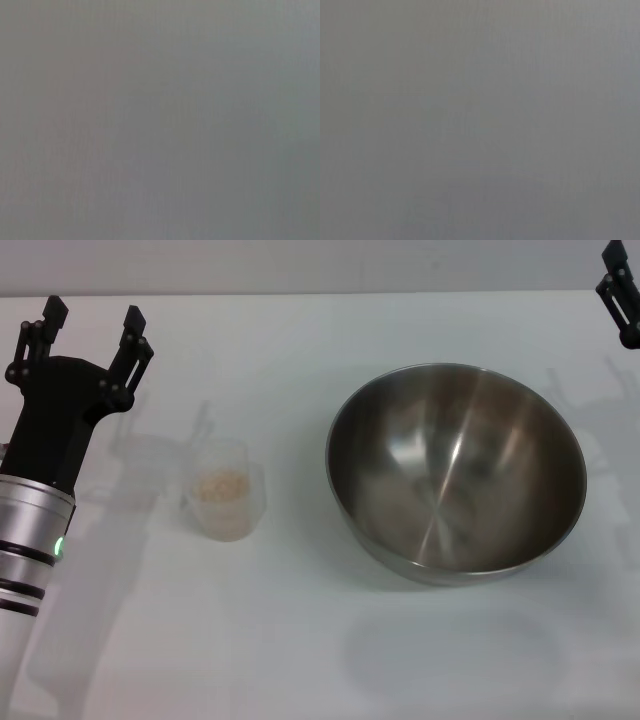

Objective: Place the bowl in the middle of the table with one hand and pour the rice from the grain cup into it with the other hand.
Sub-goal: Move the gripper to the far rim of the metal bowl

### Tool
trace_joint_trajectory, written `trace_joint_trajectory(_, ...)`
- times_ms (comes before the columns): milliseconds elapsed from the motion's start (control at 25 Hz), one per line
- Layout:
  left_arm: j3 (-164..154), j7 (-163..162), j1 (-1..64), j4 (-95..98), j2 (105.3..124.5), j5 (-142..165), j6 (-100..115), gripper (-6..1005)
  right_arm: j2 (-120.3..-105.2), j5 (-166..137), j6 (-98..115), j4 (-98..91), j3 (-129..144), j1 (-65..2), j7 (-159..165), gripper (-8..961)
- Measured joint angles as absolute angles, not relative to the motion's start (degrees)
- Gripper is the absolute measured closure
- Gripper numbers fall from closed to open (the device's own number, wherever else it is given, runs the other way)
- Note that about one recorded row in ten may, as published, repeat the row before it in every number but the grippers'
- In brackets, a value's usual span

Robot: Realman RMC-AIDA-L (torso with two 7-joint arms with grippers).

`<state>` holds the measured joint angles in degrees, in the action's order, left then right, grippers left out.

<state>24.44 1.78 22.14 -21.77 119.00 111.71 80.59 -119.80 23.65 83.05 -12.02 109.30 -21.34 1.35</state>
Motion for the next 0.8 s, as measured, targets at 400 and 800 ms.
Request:
trace_joint_trajectory(400, 24.27, 1.75, 22.11, -21.71, 119.09, 111.71, 80.94, 188, -119.74, 23.64, 83.83, -12.14, 108.57, -20.59, -6.4, 161)
trace_joint_trajectory(800, 24.25, 1.75, 21.74, -22.25, 119.09, 111.71, 81.17, 188, -119.43, 23.64, 82.91, -12.38, 106.74, -20.71, -13.94, 160)
